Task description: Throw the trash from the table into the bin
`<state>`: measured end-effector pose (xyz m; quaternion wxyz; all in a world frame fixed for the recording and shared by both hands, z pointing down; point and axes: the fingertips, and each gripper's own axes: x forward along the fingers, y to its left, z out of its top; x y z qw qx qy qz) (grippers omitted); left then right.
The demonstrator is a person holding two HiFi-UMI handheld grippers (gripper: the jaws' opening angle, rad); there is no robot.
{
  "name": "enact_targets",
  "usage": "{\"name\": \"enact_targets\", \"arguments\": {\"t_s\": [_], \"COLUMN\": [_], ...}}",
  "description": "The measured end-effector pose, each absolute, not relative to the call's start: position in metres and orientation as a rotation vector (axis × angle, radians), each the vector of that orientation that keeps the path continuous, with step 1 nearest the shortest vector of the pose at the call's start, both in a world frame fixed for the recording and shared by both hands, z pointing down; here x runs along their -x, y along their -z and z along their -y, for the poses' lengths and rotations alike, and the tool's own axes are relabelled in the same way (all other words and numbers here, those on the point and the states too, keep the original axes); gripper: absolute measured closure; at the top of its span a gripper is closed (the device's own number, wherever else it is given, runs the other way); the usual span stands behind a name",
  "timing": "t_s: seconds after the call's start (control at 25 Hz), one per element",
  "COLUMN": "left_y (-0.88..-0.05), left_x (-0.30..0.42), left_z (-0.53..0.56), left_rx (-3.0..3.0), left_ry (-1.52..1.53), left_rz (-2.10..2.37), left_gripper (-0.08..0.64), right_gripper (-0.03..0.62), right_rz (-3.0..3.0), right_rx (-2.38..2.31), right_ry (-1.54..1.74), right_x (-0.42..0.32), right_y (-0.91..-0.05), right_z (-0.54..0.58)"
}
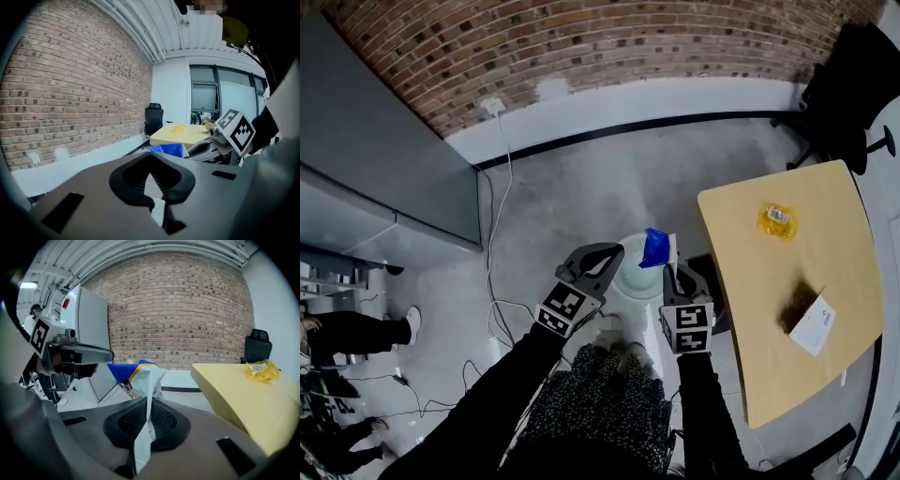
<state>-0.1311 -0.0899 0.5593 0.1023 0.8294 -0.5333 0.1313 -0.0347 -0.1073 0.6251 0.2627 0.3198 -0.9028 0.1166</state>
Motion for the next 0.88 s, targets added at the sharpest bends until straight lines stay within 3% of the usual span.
{"name": "enact_targets", "arguments": {"t_s": [0.88], "left_y": [-0.718], "left_x": [0.158], "left_z": [0.104], "left_rx": [-2.336], "left_ry": [-0.546], "left_rz": [1.362], "left_gripper": [0.561], "right_gripper": [0.575], "right_rz": [2.218], "right_rx": [-0.864], "right_ry": [-0.542], "right_x": [0.055], "right_y": [-0.792], "right_z": [0.113]}}
